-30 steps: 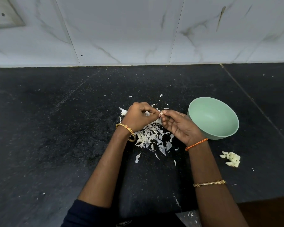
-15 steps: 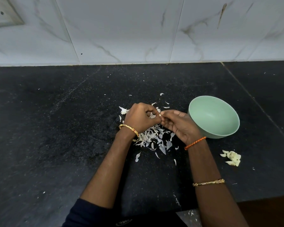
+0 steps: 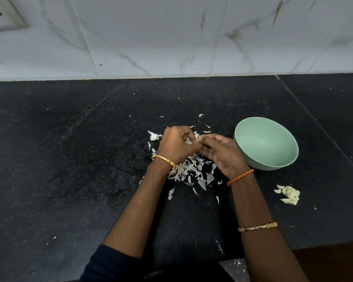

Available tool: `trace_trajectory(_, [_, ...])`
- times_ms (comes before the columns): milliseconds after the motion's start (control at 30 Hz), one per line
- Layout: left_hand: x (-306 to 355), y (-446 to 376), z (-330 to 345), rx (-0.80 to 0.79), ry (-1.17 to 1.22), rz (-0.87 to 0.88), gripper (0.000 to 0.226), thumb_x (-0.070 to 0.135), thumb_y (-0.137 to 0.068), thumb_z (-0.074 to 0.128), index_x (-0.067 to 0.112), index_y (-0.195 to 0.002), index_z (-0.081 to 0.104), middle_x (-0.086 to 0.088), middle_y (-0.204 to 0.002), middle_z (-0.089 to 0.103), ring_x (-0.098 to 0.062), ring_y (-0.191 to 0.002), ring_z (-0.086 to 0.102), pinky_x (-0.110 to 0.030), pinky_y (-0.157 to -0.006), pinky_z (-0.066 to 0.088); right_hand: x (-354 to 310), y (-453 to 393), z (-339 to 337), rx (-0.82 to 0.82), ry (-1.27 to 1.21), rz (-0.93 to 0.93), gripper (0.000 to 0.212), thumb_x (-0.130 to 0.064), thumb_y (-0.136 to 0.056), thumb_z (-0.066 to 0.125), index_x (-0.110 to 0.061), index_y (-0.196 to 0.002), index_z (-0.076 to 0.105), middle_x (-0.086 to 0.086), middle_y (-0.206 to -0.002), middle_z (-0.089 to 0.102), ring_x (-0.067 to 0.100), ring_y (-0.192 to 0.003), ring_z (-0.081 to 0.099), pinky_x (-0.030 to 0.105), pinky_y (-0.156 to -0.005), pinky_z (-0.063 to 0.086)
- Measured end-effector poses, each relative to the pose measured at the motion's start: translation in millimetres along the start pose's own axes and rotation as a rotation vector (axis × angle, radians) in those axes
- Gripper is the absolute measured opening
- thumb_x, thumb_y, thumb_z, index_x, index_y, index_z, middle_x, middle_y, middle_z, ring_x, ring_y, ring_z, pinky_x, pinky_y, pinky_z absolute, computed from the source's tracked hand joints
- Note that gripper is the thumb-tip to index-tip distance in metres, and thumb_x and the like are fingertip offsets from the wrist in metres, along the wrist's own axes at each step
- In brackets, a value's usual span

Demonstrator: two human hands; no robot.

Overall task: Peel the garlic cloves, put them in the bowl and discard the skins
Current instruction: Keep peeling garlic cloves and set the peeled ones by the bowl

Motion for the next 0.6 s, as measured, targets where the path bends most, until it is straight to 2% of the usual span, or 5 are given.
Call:
trace_trajectory(267, [-4,0,1,0.007,0.041,0.037,0.014,0.011,-0.071,0.075,0.009,-0.065,0.062,0.013,-0.049,0.037,-0.003,-0.045,0.036,-0.011,-0.047,0.029,-1,-2,-3,-0.066,-0.046,0.108,0.005,0.001,-0.086,0.063,-0.001,-0.089,0.067,0.007,-0.074,0.071,0.011,-0.066,0.067,0.021,-0.060,0.057])
trace_trajectory(367, [-10,-2,2,-0.018,-0.028,0.080,0.013,0.016,-0.070,0.076,0.011,-0.067,0.065,0.002,-0.060,0.054,-0.004,-0.049,0.037,-0.015,-0.052,0.030,-2,-2,-3,-0.064,0.090,0.101,0.009,0.004,-0.087,0.061,-0.003,-0.087,0.066,0.005,-0.071,0.069,0.008,-0.061,0.066,0.020,-0.058,0.056])
trace_trajectory(433, [-13,-3,2,-0.034,-0.061,0.097,0.012,0.017,-0.071,0.076,0.013,-0.068,0.065,-0.003,-0.066,0.059,-0.004,-0.052,0.037,-0.018,-0.054,0.031,-1,-2,-3,-0.062,0.187,0.094,0.012,0.004,-0.089,0.059,-0.004,-0.085,0.066,0.002,-0.065,0.067,0.006,-0.057,0.063,0.018,-0.057,0.055])
trace_trajectory(600, [-19,-7,-6,0.007,-0.087,0.117,0.008,0.023,-0.073,0.070,0.017,-0.070,0.064,0.004,-0.071,0.059,-0.004,-0.058,0.044,-0.026,-0.057,0.042,0,-2,-5,-0.108,0.298,0.116,0.009,0.001,-0.088,0.062,-0.007,-0.085,0.067,0.002,-0.066,0.067,0.006,-0.061,0.064,0.019,-0.062,0.056])
Point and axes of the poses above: each hand's wrist, its own y-axis away from the middle knuckle, its own z-axis out of the palm, x = y × z, the point moved 3 cm from there along -y, towards the middle knuckle
